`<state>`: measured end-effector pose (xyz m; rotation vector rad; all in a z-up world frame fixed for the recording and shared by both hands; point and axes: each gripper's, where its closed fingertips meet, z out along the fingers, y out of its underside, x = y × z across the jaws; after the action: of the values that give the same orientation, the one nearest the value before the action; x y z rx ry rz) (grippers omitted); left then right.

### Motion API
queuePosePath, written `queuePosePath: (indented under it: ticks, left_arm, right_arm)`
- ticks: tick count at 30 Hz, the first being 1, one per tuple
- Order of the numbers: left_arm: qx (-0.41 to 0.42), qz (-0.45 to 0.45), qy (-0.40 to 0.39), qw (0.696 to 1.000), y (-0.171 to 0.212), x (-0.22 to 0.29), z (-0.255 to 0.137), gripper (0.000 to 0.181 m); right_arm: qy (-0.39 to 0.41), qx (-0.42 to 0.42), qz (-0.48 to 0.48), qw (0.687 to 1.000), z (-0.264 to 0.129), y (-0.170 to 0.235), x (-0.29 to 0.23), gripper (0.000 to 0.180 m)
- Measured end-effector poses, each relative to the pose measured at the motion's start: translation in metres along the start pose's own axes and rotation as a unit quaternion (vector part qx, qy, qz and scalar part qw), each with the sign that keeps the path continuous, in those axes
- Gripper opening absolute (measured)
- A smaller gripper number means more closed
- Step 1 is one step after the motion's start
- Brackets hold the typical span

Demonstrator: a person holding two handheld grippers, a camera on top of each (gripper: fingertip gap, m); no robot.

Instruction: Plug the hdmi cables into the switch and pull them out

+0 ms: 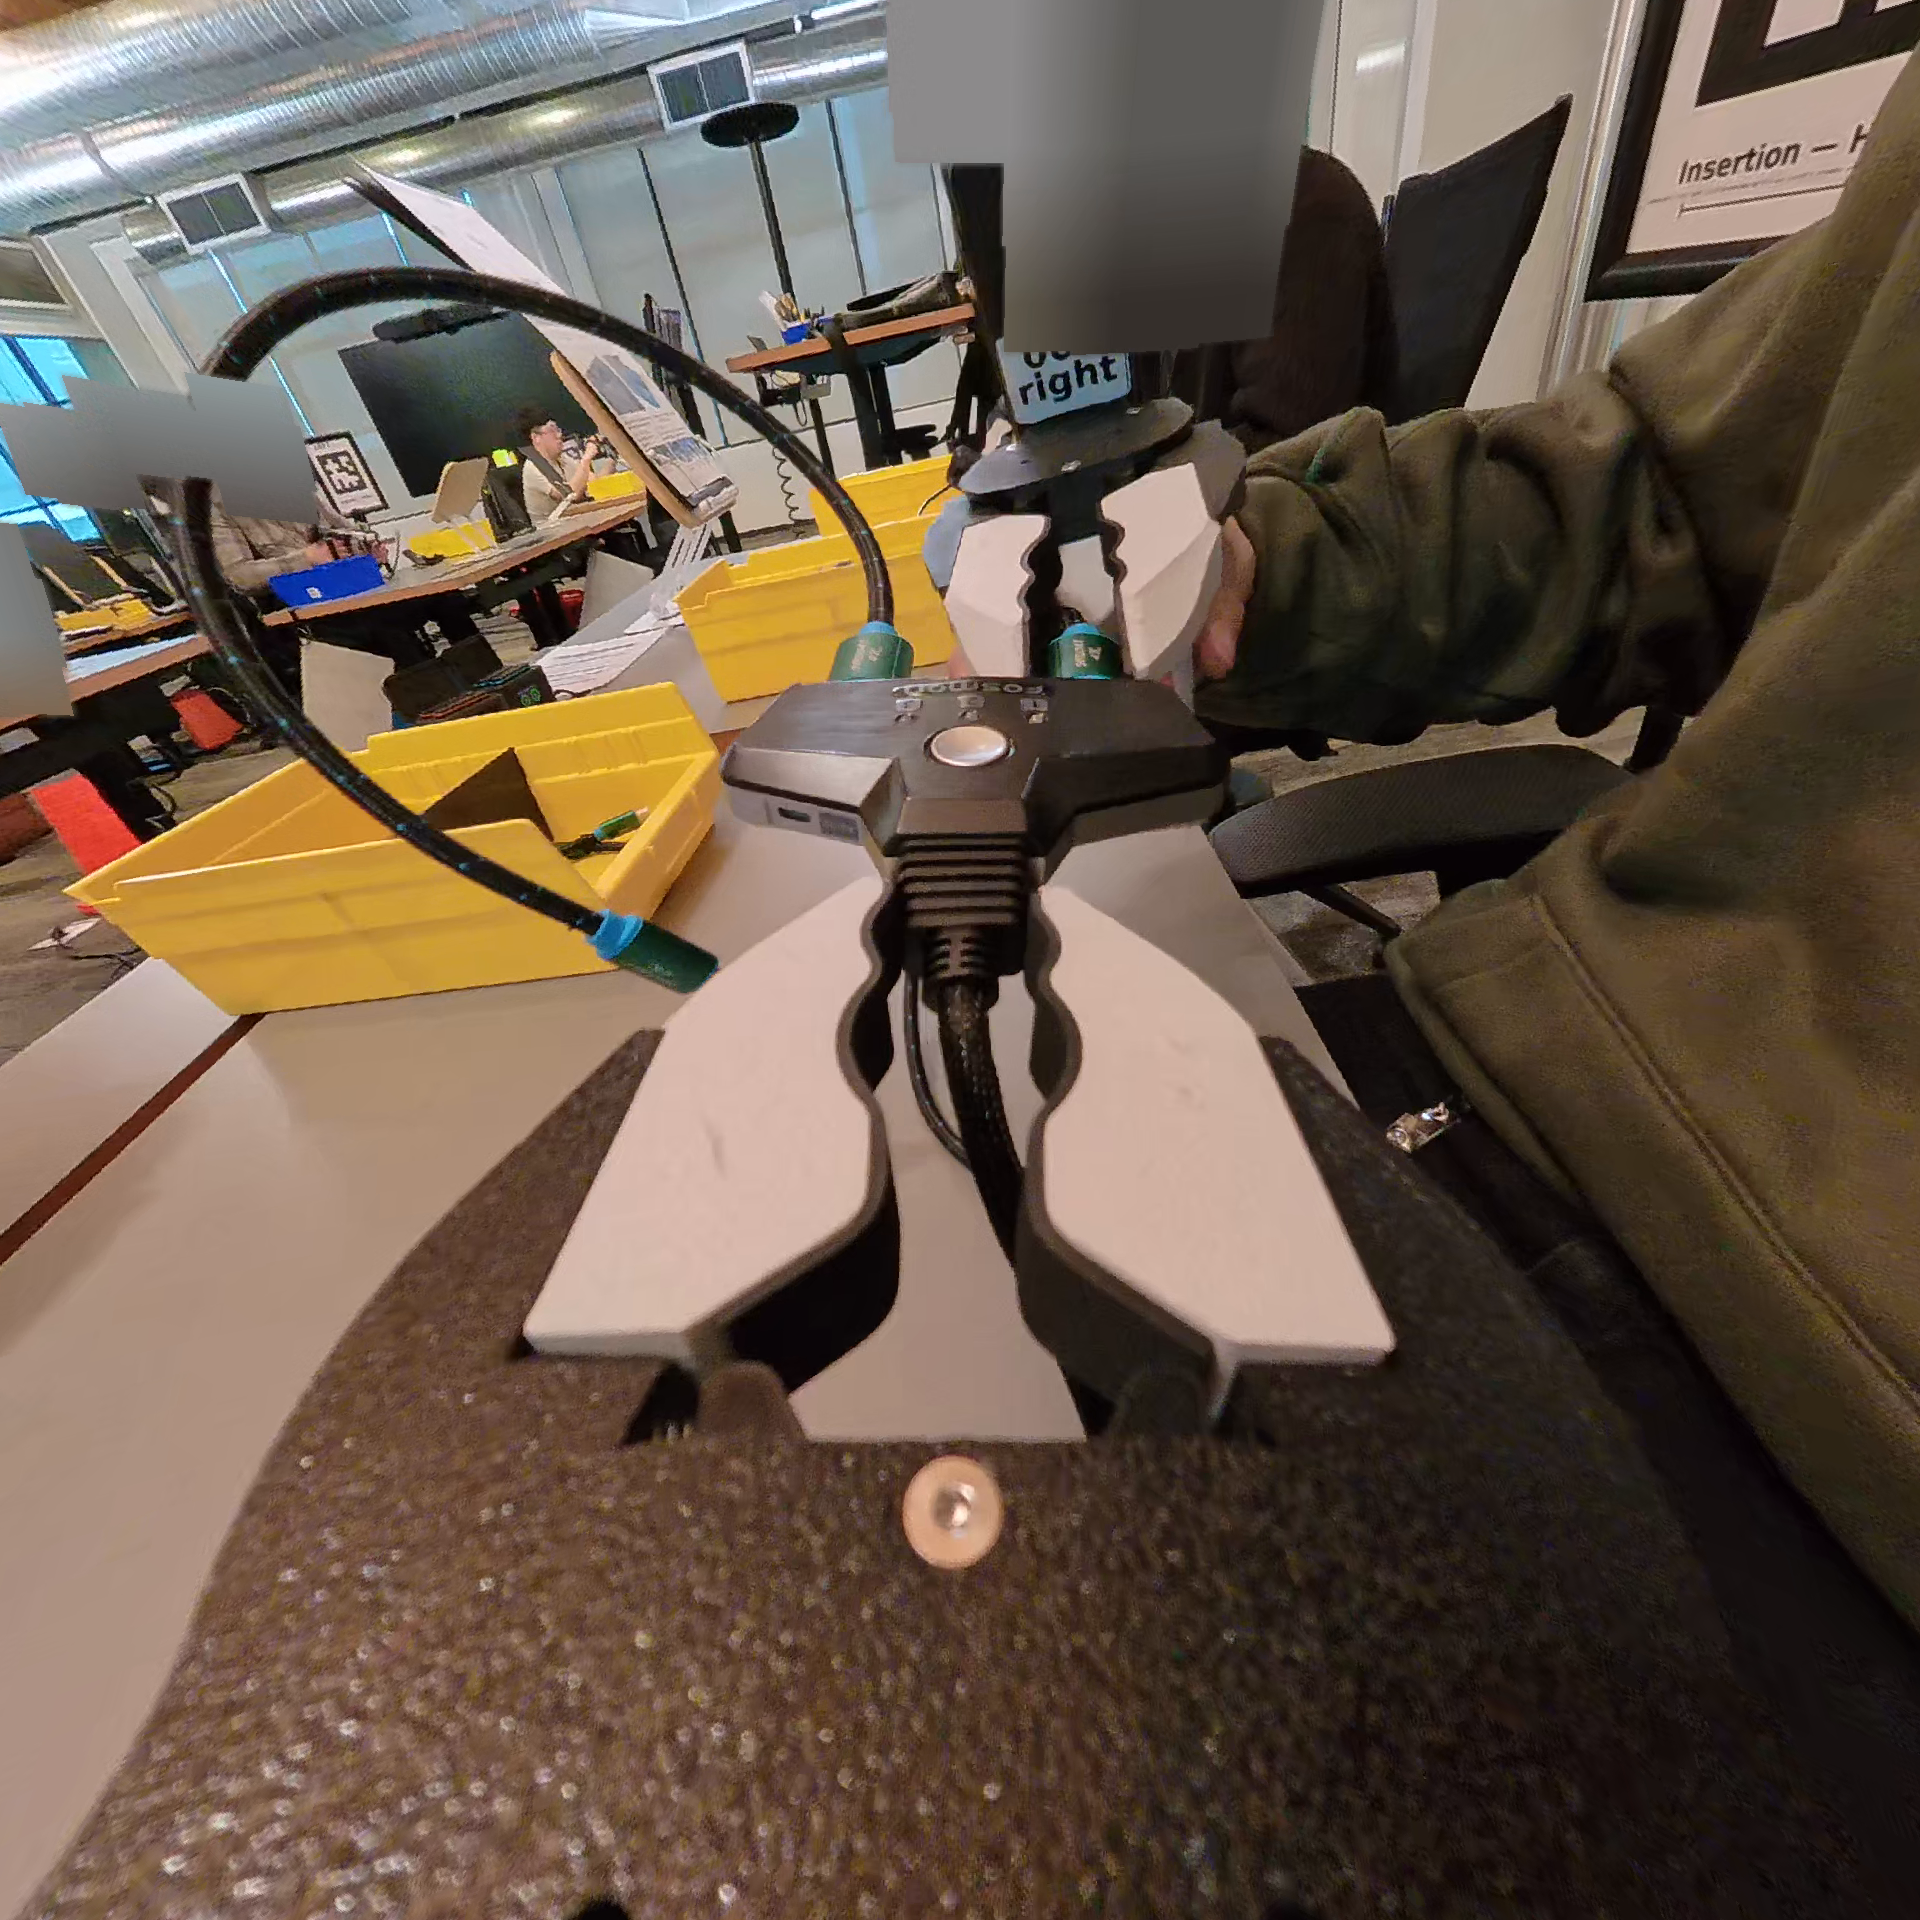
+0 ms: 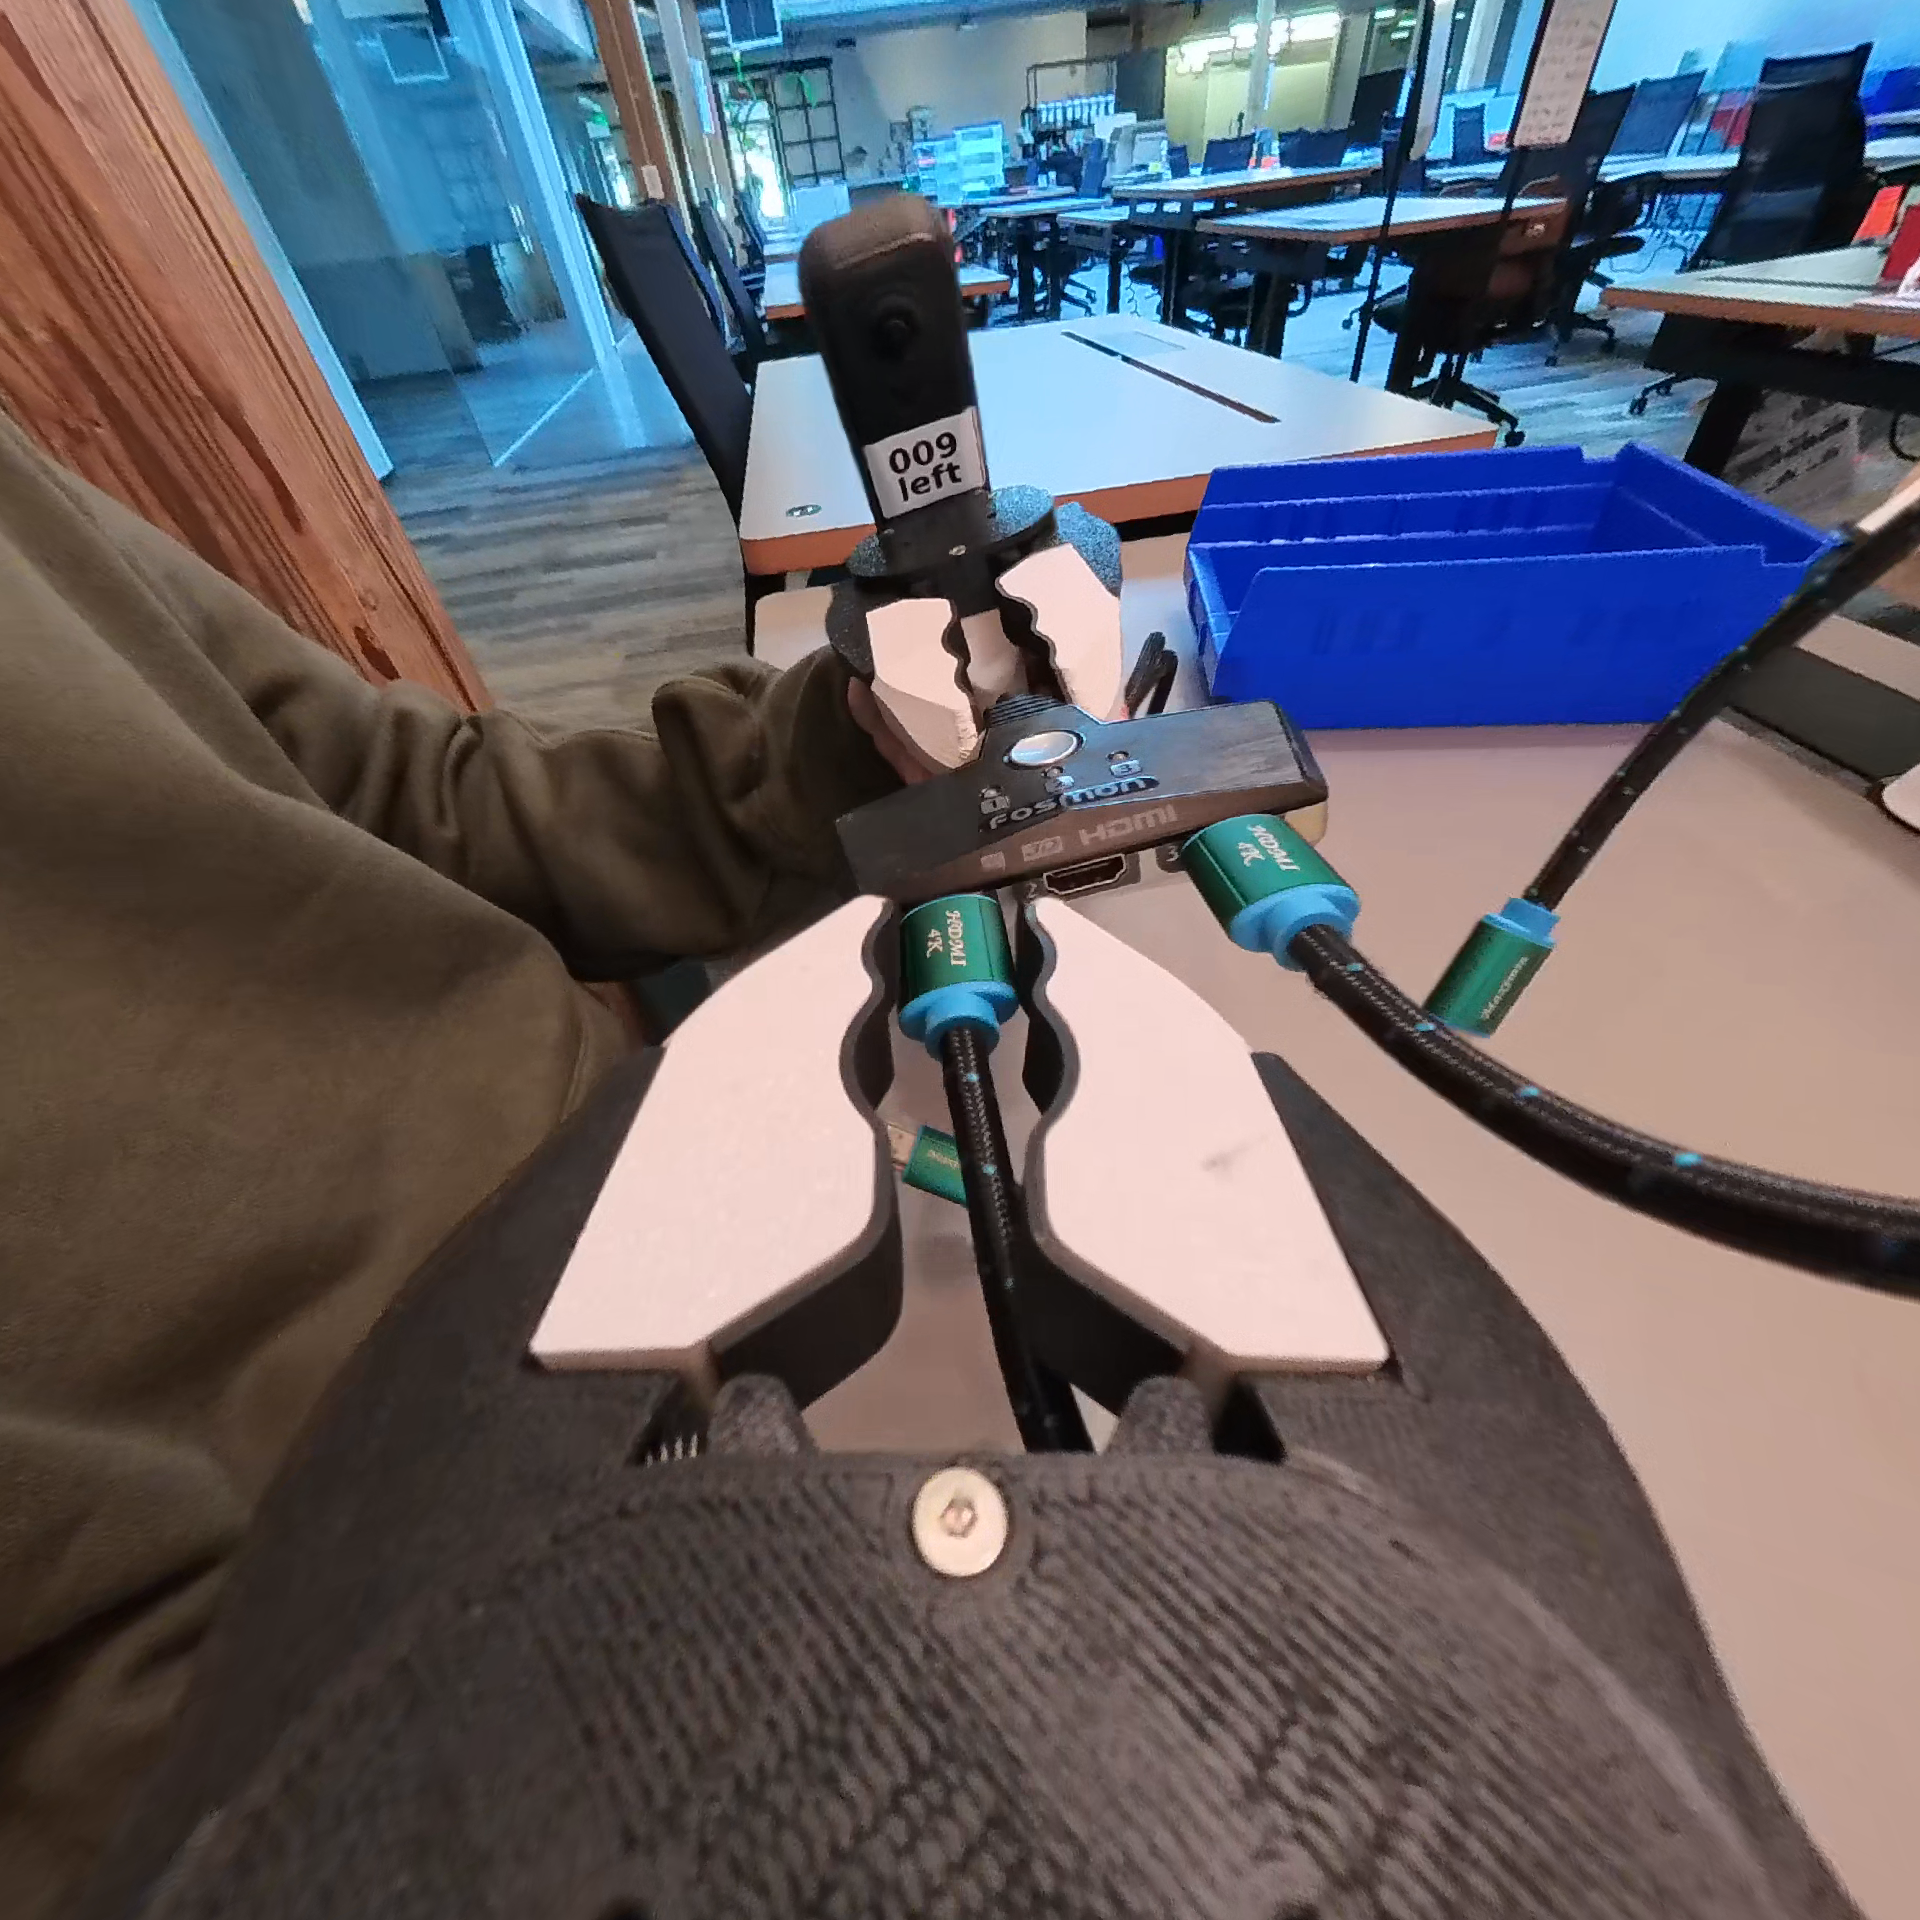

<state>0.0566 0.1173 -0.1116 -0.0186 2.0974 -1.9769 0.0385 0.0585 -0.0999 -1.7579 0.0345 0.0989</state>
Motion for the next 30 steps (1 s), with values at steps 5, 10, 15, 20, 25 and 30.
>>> queuePosePath:
  ticks: [5,10,15,20,25,30]
  left_arm:
    - [0.004,0.010,-0.008,1.000,-0.002,-0.003,-0.004,0.021]
    - [-0.010,0.007,-0.018,1.000,-0.002,-0.005,-0.004,0.021]
    - [-0.006,-0.004,-0.015,1.000,-0.003,-0.004,-0.003,0.021]
    - [-0.006,-0.013,0.006,1.000,-0.003,0.001,0.000,0.021]
    - [-0.012,-0.026,0.014,0.999,-0.002,0.004,0.004,0.021]
    - [0.021,-0.077,-0.033,0.996,-0.011,-0.020,-0.022,0.021]
  right_arm:
    - [0.014,-0.029,-0.024,0.999,0.003,0.000,0.001,0.022]
    - [0.020,-0.072,-0.054,0.996,-0.001,0.001,0.003,0.022]
    - [0.012,-0.084,-0.071,0.994,-0.002,-0.002,0.001,0.022]
    - [-0.019,-0.105,-0.072,0.992,-0.004,0.001,-0.008,0.019]
    - [-0.027,-0.107,-0.088,0.990,-0.012,-0.003,-0.005,0.020]
    - [0.037,0.037,-0.047,0.998,-0.054,-0.047,0.013,0.000]
